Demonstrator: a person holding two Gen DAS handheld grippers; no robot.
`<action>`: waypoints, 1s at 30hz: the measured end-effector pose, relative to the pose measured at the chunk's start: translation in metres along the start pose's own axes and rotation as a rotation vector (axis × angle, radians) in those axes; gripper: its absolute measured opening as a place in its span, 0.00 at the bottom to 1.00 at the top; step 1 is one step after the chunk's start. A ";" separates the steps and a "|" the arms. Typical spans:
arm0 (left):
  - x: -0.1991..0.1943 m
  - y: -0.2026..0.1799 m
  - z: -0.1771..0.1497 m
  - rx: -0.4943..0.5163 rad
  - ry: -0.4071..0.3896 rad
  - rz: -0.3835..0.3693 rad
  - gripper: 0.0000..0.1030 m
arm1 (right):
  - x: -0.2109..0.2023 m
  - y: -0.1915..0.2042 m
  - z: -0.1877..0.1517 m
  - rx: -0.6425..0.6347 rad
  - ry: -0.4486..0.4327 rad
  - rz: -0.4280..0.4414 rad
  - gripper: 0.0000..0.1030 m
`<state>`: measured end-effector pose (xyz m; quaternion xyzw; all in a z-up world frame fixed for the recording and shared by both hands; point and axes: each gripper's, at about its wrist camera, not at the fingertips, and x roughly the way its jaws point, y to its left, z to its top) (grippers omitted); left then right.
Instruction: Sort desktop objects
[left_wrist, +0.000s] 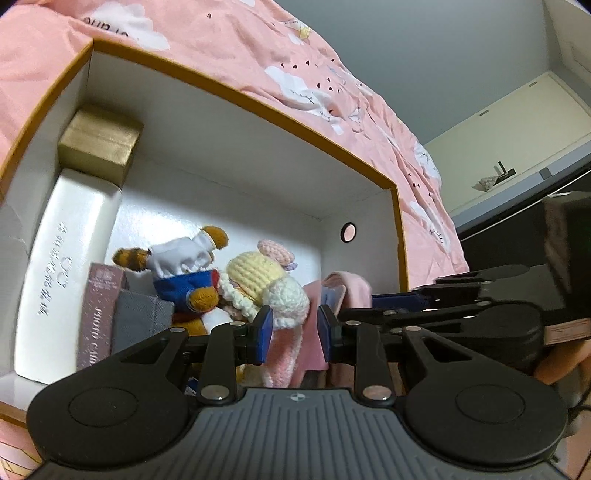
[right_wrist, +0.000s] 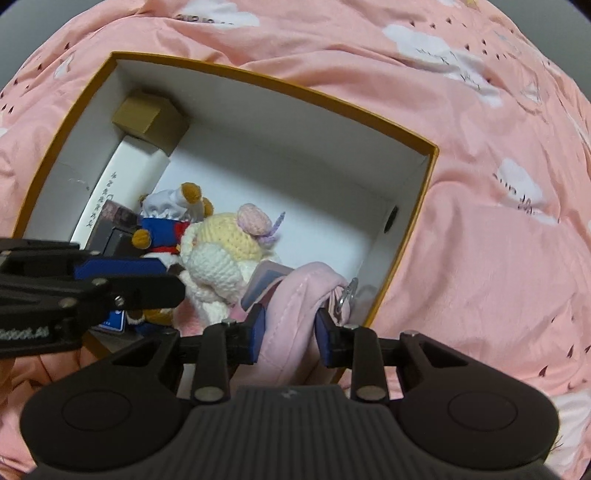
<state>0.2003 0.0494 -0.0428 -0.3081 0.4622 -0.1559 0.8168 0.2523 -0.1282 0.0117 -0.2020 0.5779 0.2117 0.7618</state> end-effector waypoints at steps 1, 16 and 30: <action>-0.002 0.000 0.002 0.011 -0.010 0.014 0.29 | -0.005 0.000 0.000 -0.005 -0.009 0.003 0.31; -0.016 0.006 0.014 0.077 -0.044 0.191 0.29 | 0.003 0.002 0.003 -0.056 -0.047 -0.015 0.36; -0.033 0.011 0.008 0.083 -0.058 0.218 0.29 | -0.012 0.011 -0.010 -0.091 -0.052 -0.052 0.38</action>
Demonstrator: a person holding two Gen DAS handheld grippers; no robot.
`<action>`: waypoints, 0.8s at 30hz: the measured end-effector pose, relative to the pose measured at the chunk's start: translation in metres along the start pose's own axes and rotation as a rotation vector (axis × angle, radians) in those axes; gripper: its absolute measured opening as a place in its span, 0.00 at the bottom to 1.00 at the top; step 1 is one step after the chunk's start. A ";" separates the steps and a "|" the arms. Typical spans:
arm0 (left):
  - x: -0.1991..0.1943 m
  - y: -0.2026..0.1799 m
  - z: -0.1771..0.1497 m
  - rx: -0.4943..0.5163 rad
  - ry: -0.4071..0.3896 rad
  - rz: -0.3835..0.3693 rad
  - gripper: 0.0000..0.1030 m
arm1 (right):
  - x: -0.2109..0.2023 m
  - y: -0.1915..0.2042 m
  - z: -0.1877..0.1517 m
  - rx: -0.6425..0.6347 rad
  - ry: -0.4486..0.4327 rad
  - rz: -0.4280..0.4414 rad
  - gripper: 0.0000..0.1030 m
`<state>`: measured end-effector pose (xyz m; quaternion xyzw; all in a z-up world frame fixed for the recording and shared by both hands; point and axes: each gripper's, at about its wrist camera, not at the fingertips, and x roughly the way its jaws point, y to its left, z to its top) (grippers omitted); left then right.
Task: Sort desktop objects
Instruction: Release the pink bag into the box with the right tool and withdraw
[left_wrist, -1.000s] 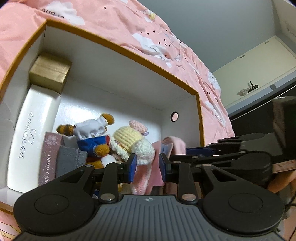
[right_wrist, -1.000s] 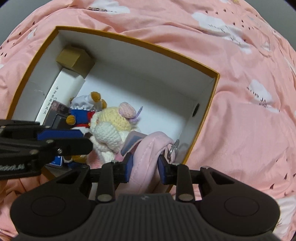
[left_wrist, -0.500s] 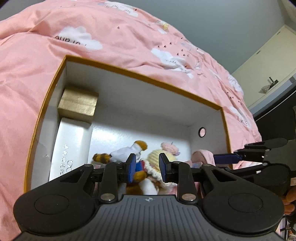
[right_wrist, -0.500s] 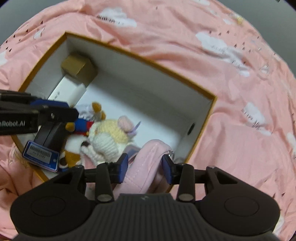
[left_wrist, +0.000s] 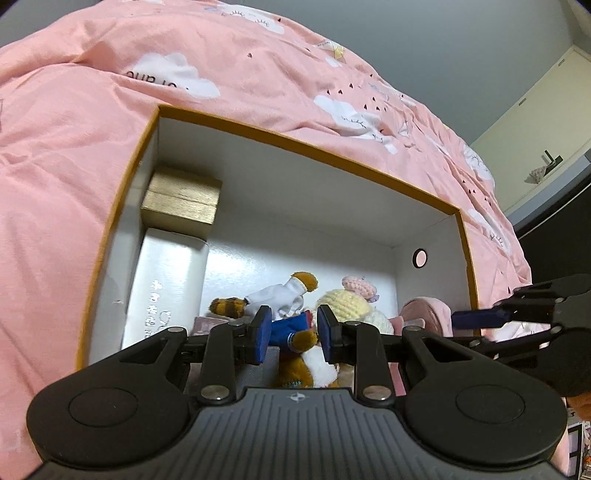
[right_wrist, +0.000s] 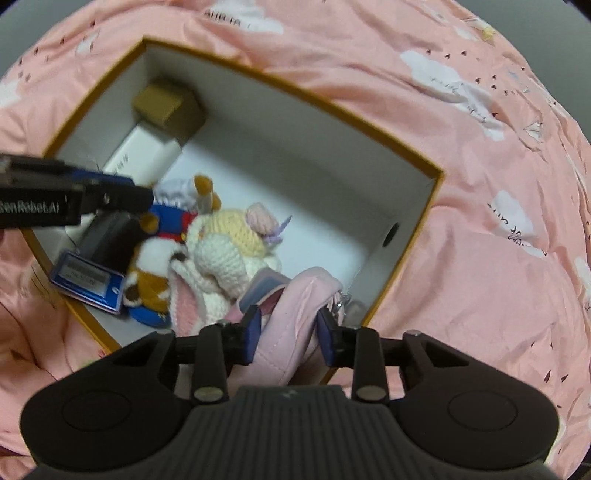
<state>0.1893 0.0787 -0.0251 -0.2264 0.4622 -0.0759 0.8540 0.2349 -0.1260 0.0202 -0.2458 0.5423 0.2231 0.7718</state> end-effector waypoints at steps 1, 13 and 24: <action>-0.002 0.000 -0.001 0.000 -0.005 -0.001 0.29 | -0.005 0.001 0.000 -0.002 -0.013 0.002 0.39; -0.026 -0.013 -0.027 0.027 -0.031 -0.002 0.29 | -0.010 0.018 -0.014 -0.002 -0.068 0.077 0.24; -0.046 -0.020 -0.054 0.052 -0.044 0.021 0.29 | 0.013 0.026 -0.028 0.030 -0.078 0.075 0.25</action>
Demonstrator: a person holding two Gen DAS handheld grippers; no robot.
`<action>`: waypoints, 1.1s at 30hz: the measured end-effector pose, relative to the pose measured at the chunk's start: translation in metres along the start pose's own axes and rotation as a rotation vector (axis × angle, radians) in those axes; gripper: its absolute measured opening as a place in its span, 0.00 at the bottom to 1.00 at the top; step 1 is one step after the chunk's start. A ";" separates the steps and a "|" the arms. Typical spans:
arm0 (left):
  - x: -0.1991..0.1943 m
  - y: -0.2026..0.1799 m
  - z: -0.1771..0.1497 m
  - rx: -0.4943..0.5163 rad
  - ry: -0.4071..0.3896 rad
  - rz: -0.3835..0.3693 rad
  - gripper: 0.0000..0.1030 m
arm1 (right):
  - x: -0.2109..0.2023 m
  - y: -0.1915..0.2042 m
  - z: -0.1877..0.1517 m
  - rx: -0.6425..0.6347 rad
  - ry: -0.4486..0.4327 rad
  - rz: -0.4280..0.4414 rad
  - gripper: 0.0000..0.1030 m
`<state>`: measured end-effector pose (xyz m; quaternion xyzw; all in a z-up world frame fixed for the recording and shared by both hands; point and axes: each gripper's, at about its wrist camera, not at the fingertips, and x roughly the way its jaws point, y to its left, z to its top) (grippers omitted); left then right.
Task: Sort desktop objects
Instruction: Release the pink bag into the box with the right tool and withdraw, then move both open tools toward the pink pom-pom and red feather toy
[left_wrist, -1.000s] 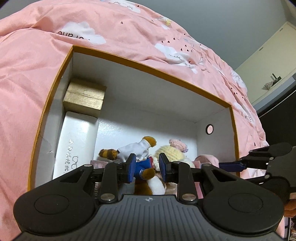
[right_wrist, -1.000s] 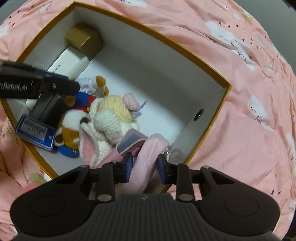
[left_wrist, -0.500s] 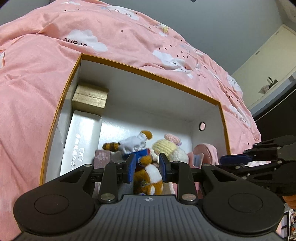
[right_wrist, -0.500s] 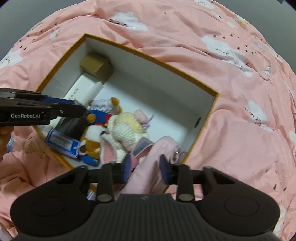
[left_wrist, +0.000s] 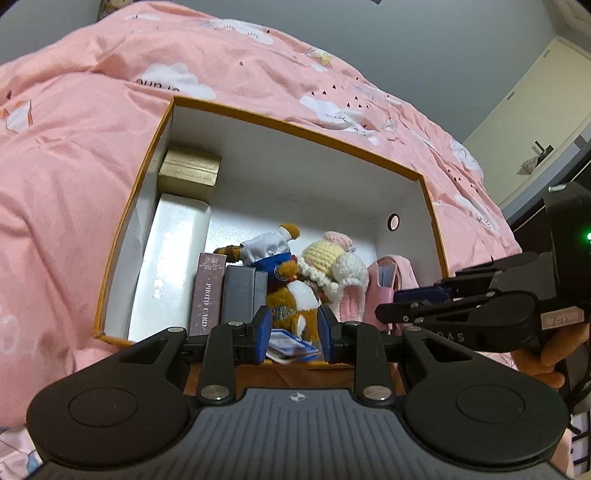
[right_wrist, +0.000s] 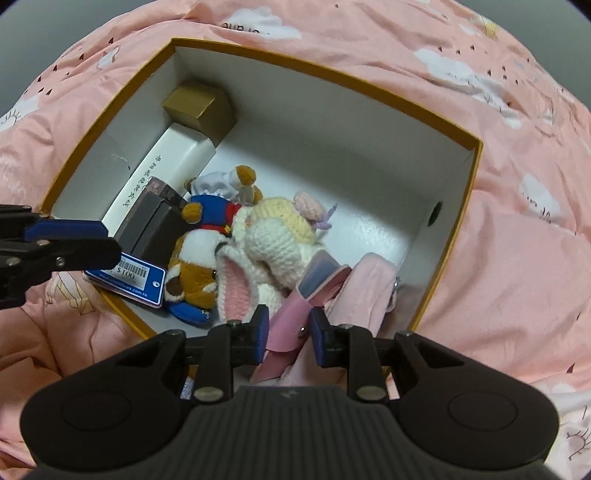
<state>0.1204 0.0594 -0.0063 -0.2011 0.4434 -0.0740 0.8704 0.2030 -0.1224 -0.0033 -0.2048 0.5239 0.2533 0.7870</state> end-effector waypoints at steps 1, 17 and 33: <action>-0.003 -0.002 -0.002 0.011 -0.010 0.010 0.29 | -0.004 0.001 -0.001 0.000 -0.020 0.001 0.25; -0.054 -0.029 -0.042 0.173 -0.164 0.098 0.30 | -0.077 0.052 -0.079 0.096 -0.399 0.082 0.35; -0.054 -0.028 -0.091 0.290 -0.040 0.188 0.48 | -0.048 0.086 -0.145 0.288 -0.317 0.062 0.44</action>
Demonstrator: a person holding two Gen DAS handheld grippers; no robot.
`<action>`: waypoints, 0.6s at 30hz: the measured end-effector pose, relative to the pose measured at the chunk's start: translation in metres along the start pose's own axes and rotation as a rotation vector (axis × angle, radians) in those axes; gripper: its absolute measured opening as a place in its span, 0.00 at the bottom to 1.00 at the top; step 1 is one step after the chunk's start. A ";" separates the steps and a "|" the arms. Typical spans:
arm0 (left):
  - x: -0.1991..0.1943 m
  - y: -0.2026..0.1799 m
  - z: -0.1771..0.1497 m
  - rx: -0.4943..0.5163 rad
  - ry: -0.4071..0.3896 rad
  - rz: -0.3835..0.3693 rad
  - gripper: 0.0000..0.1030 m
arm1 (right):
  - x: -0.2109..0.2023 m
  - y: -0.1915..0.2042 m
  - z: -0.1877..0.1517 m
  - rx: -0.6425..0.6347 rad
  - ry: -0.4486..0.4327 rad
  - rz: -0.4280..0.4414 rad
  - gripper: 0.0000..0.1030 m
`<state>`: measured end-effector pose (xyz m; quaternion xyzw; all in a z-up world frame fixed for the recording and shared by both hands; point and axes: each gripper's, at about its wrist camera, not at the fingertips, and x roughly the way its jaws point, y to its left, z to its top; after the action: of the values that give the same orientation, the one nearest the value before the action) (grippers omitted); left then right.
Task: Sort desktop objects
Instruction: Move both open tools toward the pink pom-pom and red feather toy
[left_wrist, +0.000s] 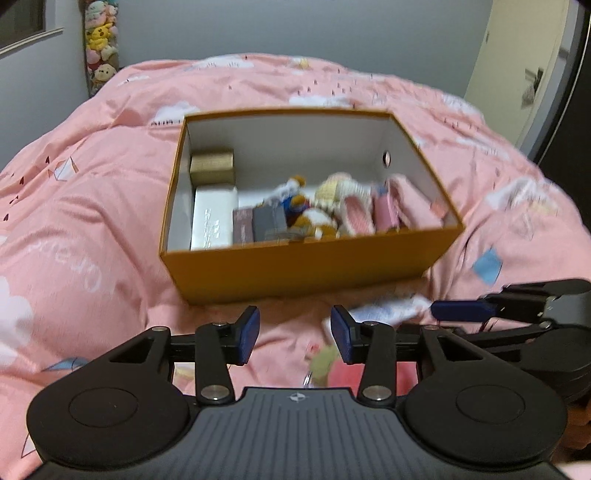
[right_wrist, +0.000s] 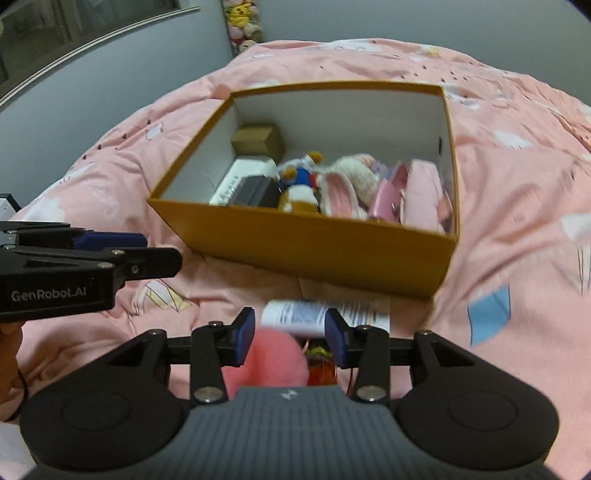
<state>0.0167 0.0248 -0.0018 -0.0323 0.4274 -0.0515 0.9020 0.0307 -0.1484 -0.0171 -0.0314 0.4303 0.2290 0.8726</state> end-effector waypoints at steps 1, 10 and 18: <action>0.001 -0.001 -0.003 0.015 0.015 0.006 0.48 | 0.000 0.000 -0.002 0.003 0.003 -0.005 0.47; 0.005 0.005 -0.019 0.027 0.086 0.032 0.51 | -0.006 0.006 -0.019 0.015 0.022 -0.041 0.51; 0.016 0.008 -0.037 -0.038 0.172 0.012 0.56 | -0.003 0.014 -0.033 -0.012 0.053 -0.056 0.66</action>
<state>-0.0016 0.0300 -0.0384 -0.0422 0.5042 -0.0407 0.8616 -0.0015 -0.1456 -0.0336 -0.0548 0.4508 0.2062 0.8668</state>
